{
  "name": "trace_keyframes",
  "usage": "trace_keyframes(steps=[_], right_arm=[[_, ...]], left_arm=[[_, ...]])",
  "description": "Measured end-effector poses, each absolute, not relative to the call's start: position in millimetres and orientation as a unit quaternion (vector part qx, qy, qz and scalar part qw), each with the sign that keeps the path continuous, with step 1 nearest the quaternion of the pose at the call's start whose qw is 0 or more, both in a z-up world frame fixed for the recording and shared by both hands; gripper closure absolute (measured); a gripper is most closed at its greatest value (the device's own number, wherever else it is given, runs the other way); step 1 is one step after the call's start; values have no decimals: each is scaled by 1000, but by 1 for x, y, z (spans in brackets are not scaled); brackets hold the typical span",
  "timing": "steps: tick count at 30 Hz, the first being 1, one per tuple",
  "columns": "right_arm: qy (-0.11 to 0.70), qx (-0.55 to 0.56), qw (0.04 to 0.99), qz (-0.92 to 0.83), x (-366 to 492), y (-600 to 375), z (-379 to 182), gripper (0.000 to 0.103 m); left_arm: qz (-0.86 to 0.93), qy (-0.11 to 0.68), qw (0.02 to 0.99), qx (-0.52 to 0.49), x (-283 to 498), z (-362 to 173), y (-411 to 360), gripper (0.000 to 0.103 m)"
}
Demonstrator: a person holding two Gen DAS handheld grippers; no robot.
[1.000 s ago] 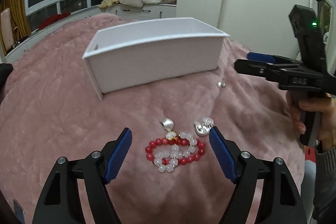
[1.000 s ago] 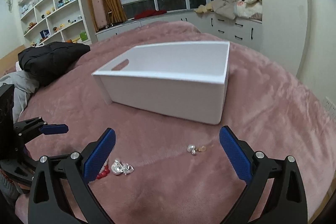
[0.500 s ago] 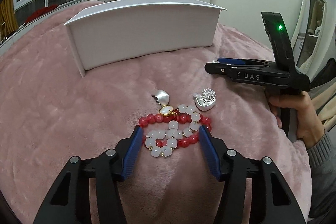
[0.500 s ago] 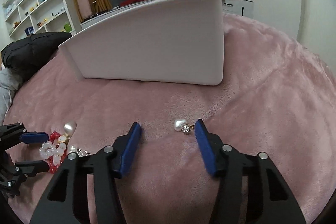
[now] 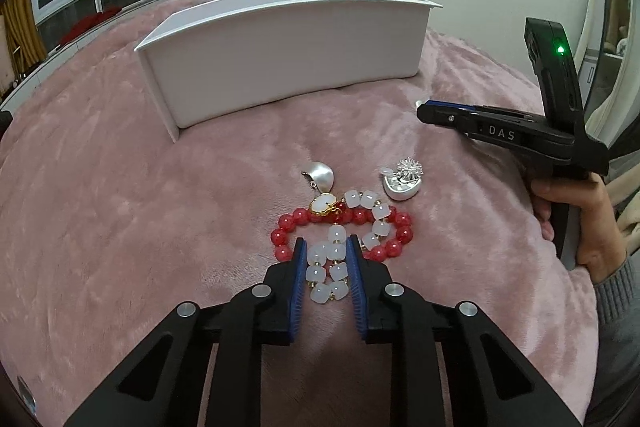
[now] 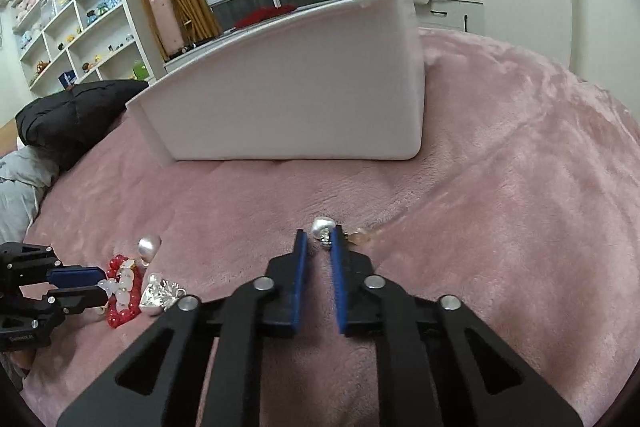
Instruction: Organize jewelry
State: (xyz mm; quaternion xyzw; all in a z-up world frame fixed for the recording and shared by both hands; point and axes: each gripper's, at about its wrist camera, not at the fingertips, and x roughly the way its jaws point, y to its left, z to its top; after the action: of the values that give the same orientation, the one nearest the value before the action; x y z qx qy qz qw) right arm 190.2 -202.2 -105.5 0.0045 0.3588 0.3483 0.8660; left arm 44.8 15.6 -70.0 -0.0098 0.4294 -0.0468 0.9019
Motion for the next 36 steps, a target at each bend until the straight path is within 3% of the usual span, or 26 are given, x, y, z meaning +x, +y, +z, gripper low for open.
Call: trace_keyframes(steps=[13,15,23,25,26,27,29,31,33,36], right_arm=[[347,28,865,363,186,-217,-98,97],[355,30,858,371,187,-215,-100,97],[363,37,853,373,189,-215,-101,97],[365,36,852,373,188,-214,-102,97],[366,35,852,373,189,-215,-102,97],[367,35,851,373,189,-215,-102,97],[368,35,851,373,191,-216,-102,97],[368,35,851,373,191,-215,-102,97],[368,34,852,372,191,-215,-102,97],[366,32,853,370,190,-214,-101,97]], left_arm=[[-58,417,906,-33,40,-56,19,91],[-63,414,907,-40,39,-52,21,97],[-58,412,909,-33,38,-46,15,97],[-63,430,900,-26,41,-52,11,87],[-63,437,897,-21,42,-55,10,58],[-61,436,898,-16,42,-56,8,44],[-59,440,896,3,43,-60,3,45],[-61,449,892,5,45,-65,2,55],[-53,456,888,5,47,-69,5,74],[-55,452,890,-9,47,-66,10,84]])
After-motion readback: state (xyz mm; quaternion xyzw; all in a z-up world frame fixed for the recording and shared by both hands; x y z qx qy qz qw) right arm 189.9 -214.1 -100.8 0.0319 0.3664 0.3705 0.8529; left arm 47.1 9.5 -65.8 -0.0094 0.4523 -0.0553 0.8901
